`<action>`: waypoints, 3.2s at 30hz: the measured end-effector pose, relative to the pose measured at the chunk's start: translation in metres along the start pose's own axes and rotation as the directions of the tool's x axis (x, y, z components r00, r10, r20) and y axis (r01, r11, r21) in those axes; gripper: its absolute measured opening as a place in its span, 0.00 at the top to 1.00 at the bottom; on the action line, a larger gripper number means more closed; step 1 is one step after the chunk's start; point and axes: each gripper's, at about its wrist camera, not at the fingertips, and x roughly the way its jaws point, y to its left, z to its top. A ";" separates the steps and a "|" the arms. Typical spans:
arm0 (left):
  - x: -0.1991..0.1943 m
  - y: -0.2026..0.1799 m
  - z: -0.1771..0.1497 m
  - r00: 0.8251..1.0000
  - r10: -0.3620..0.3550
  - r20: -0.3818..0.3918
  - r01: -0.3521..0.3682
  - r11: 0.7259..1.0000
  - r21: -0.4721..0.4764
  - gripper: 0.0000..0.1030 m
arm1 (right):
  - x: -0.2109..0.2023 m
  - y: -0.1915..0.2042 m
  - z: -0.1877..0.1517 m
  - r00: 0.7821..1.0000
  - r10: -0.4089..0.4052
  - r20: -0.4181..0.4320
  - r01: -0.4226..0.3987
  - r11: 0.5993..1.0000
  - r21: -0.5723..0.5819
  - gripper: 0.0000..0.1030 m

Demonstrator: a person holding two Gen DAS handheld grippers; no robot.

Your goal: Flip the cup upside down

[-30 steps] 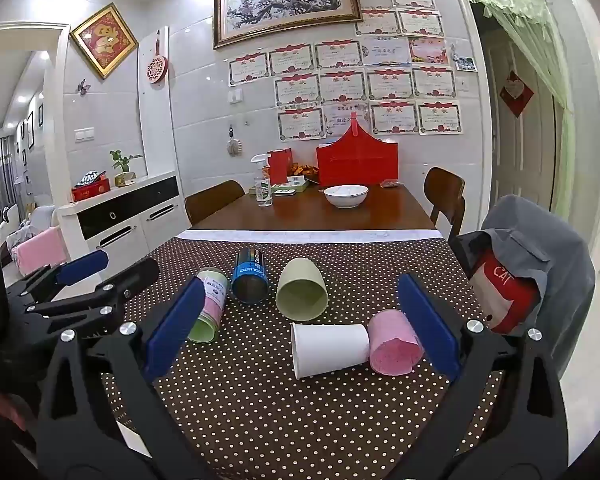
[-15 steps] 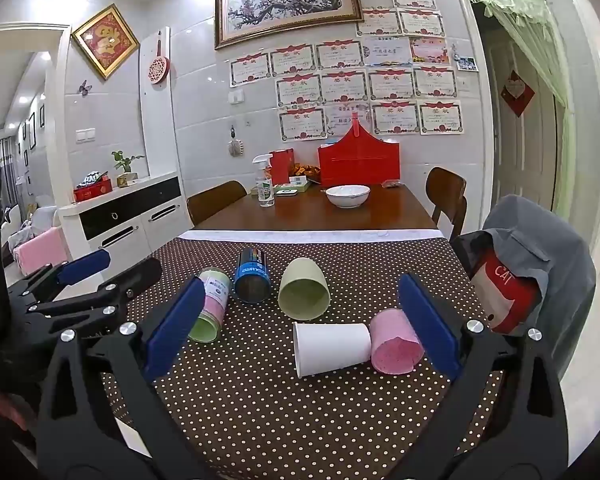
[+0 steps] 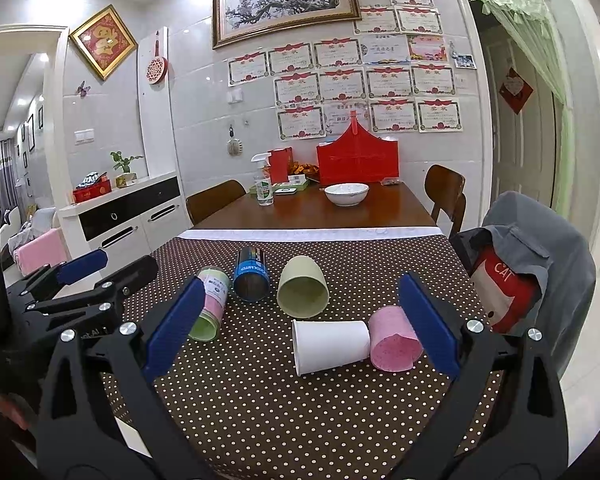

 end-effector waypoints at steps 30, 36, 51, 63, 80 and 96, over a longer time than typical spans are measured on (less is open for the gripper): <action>-0.004 -0.004 0.000 1.000 -0.009 0.007 0.009 1.000 0.009 0.20 | -0.002 -0.003 0.000 1.000 0.002 0.015 -0.002 1.000 0.013 0.07; -0.005 -0.004 -0.001 1.000 -0.008 0.008 0.008 1.000 0.009 0.20 | -0.002 -0.003 0.000 1.000 0.002 0.014 -0.003 1.000 0.014 0.07; -0.004 -0.003 -0.002 1.000 -0.008 0.002 0.008 1.000 0.005 0.20 | -0.002 -0.003 -0.002 1.000 0.003 0.013 -0.003 1.000 0.014 0.07; 0.005 -0.005 -0.003 1.000 -0.009 -0.025 0.009 1.000 -0.002 0.20 | 0.005 0.002 -0.005 1.000 0.006 -0.013 -0.005 1.000 0.020 0.07; 0.058 0.018 -0.013 0.987 -0.005 -0.162 -0.004 0.999 -0.053 0.20 | 0.062 -0.005 -0.011 0.989 -0.001 -0.148 0.010 0.998 0.060 0.07; 0.158 0.014 -0.007 0.937 -0.093 -0.336 0.057 0.992 -0.116 0.20 | 0.151 -0.037 0.005 0.968 -0.041 -0.248 0.064 0.994 0.085 0.07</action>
